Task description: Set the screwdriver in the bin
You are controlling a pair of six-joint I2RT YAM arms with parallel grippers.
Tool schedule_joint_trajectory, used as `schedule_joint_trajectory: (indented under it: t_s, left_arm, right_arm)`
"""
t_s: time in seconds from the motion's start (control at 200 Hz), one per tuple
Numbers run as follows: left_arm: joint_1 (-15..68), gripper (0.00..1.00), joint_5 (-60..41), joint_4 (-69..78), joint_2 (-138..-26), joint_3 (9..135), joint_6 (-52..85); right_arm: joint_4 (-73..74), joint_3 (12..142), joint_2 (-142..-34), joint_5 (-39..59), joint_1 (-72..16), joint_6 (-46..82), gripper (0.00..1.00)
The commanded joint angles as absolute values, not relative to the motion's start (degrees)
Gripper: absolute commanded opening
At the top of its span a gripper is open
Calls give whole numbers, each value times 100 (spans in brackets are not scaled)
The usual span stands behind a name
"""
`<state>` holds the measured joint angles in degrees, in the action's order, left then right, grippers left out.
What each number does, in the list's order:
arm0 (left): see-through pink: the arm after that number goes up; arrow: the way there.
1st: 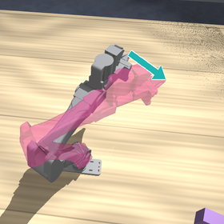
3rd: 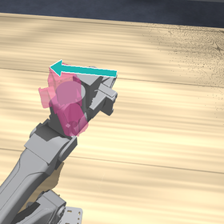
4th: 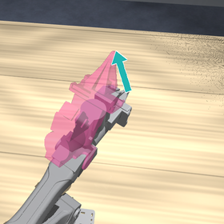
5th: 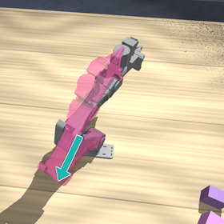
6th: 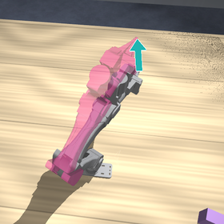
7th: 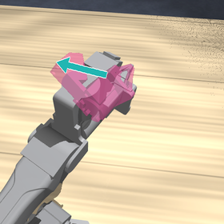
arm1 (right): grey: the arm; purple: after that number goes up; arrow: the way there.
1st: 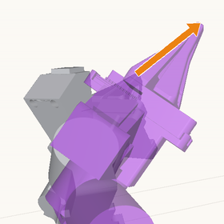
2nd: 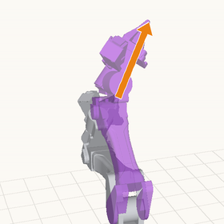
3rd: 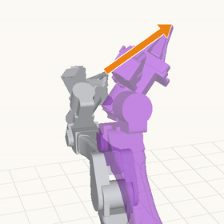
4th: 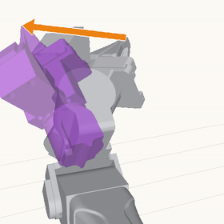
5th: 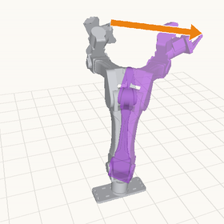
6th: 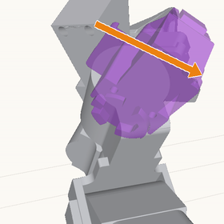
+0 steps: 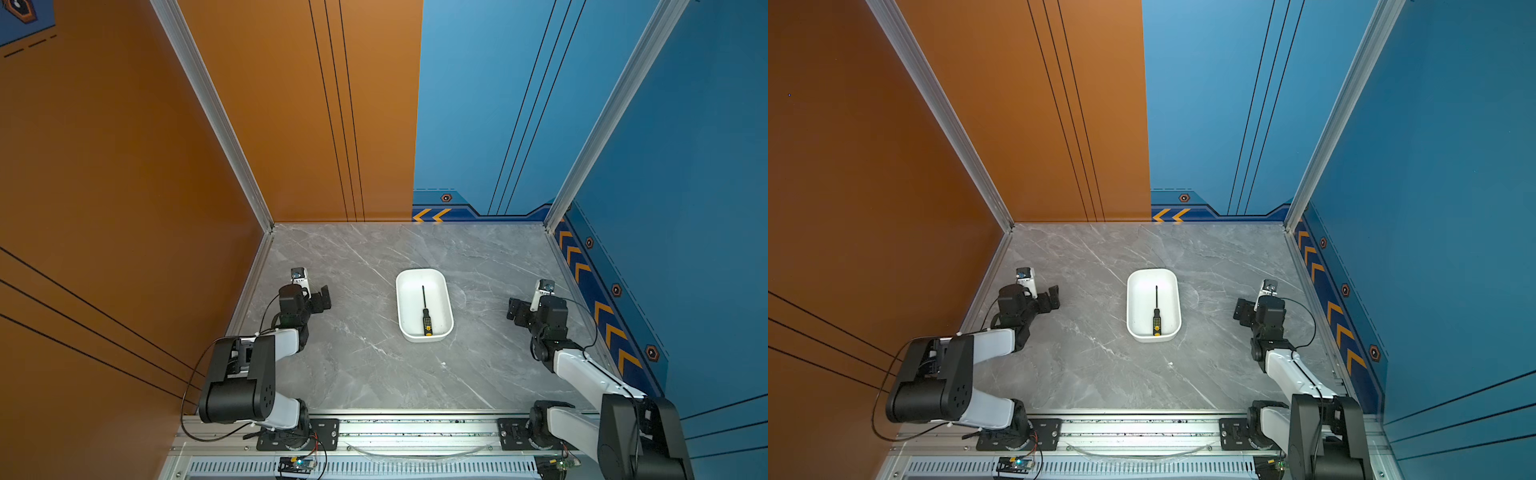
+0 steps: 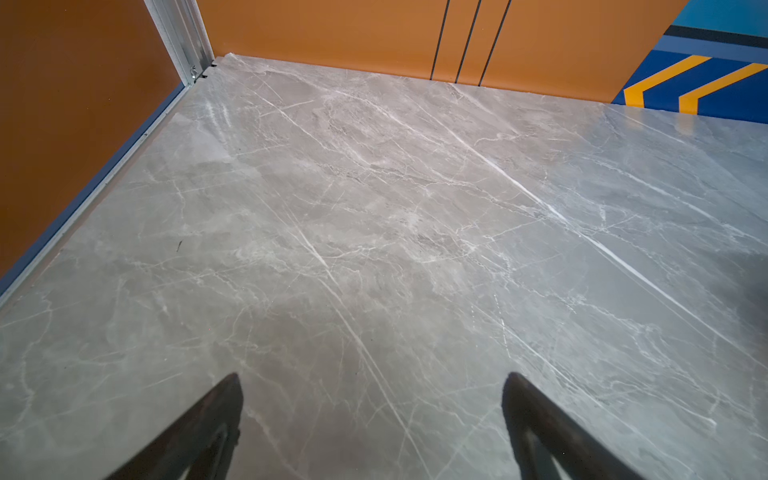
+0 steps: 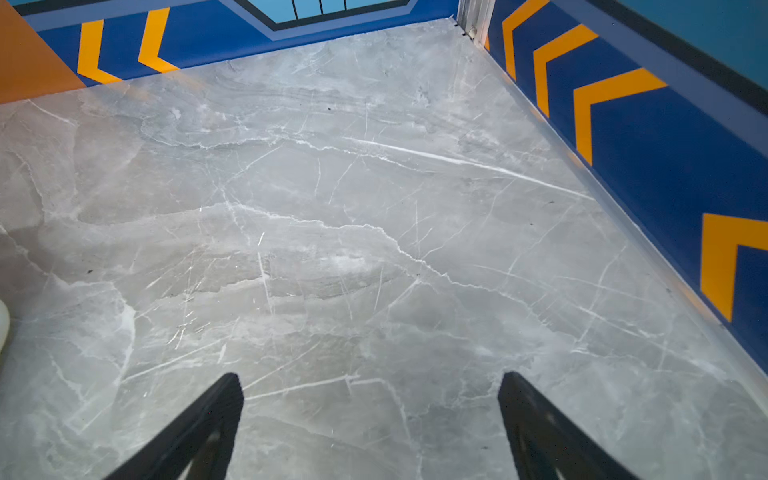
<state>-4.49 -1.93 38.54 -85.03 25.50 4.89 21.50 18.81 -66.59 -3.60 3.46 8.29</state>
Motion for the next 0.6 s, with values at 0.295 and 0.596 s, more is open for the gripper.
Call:
schedule_joint_trajectory:
  t_s: [0.295, 0.596]
  left_arm:
    - [-46, 98, -84, 5592, -9037, 2087, -78]
    - [-17, 98, 149, 5295, -8970, 2180, -38]
  right_arm:
    - [4813, 2171, -8422, -107, 292, 736, 92]
    - [5116, 2169, -8845, -464, -61, 391, 95]
